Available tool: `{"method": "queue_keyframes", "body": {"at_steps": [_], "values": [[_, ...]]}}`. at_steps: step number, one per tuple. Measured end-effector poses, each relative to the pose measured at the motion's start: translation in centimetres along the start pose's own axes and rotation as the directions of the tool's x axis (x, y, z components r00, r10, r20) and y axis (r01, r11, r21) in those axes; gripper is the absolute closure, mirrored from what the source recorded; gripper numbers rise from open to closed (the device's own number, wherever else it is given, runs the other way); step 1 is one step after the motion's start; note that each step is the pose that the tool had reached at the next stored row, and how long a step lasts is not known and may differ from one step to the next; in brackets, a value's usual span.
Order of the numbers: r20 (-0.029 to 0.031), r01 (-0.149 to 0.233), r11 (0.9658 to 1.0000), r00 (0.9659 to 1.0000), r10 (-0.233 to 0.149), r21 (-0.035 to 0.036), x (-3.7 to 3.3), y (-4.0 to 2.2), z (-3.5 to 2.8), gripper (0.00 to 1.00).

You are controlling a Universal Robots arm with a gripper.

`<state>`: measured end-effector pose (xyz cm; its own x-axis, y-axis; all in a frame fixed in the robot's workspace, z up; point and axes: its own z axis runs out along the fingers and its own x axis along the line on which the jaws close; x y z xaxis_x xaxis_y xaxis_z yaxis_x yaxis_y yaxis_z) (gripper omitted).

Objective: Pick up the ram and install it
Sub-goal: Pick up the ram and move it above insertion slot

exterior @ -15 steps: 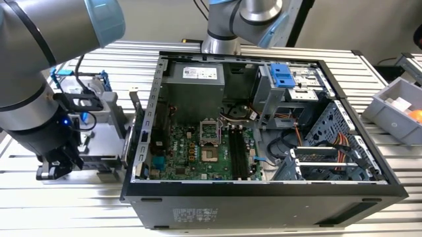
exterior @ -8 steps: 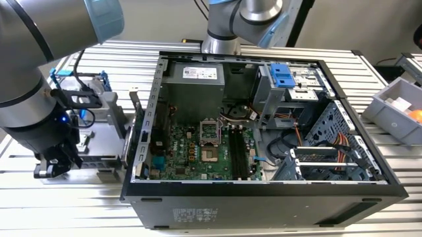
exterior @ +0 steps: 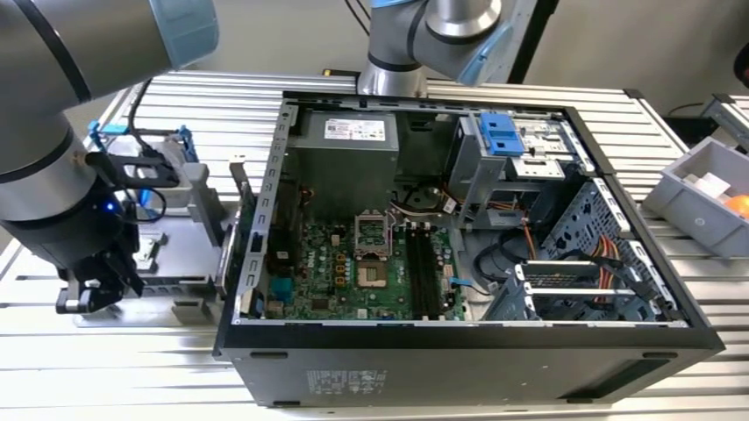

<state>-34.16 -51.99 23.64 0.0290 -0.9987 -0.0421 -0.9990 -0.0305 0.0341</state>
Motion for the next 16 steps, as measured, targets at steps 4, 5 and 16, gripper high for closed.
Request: {"method": "queue_keyframes", "body": {"at_steps": [4,5,16], "values": [[0.0002,0.000,1.0000,1.0000,0.000,0.0001,-0.02,0.02,-0.46,1.00],[0.0000,0.000,1.0000,1.0000,0.000,-0.0002,-0.02,0.02,-0.61,1.00],[0.0002,0.000,1.0000,1.0000,0.000,-0.0002,-0.10,0.08,-2.33,1.00]]}}
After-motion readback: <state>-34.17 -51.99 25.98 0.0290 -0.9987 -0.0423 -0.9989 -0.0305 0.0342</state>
